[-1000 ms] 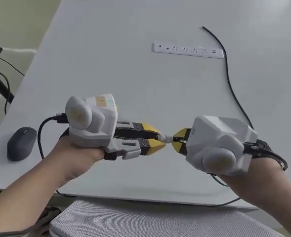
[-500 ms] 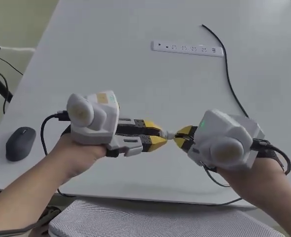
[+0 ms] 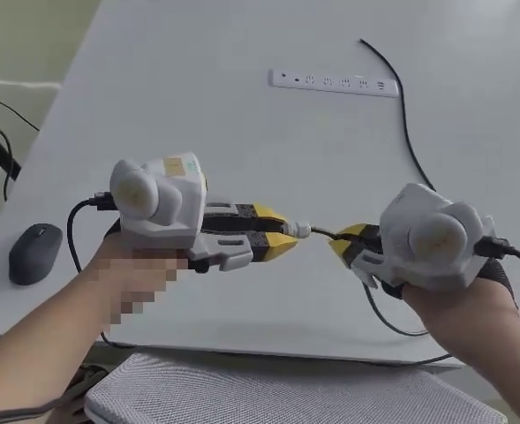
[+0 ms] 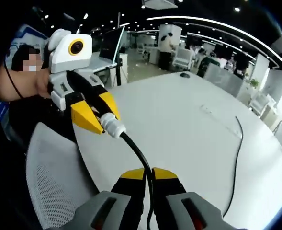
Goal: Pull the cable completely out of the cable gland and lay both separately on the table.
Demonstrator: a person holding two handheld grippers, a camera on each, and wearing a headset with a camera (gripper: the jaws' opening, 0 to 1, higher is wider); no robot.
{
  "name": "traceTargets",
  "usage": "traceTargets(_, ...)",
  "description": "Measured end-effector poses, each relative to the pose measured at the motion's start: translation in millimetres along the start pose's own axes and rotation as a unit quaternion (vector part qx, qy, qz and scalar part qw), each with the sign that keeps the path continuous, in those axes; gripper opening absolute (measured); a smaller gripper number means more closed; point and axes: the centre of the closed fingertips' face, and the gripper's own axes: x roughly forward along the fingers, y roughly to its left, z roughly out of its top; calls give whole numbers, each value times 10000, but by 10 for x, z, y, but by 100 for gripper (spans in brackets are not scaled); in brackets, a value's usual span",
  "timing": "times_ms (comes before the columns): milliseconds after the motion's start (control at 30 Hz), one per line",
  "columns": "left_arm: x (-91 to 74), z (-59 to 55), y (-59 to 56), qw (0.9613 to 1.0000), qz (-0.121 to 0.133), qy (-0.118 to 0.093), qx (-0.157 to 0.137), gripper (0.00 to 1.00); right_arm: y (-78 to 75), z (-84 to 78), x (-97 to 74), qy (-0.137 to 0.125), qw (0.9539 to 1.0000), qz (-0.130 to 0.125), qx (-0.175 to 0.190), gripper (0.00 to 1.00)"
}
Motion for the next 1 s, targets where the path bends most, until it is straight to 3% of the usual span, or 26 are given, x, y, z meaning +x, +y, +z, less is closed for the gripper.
traceTargets(200,29,-20,-23,10000,-6,35,9,15,-124,-200,30,58,9954,-48,957,0)
traceTargets(367,35,-25,-26,10000,-4,58,56,15,-215,-396,69,196,9841,-155,1758,0)
traceTargets(500,30,-18,-3,10000,-13,38,59,15,-259,-487,88,216,9783,-190,2051,0)
traceTargets(600,30,-21,15,10000,-18,43,58,15,-273,-599,132,262,9682,-170,2480,0)
traceTargets(633,28,-17,23,10000,-13,34,58,15,-286,-625,141,274,9668,-183,2533,0)
traceTargets(700,29,5,27,10000,-8,-14,26,15,-280,-678,159,299,9583,-174,2835,0)
traceTargets(733,32,5,26,10000,-7,-8,37,15,-276,-682,162,285,9576,-152,2862,0)
traceTargets(800,43,-28,19,9999,-17,86,118,15,-263,-690,162,304,9593,-170,2803,0)
traceTargets(1000,19,-37,48,9999,-14,100,75,15,-238,-670,149,285,9646,-157,2617,0)
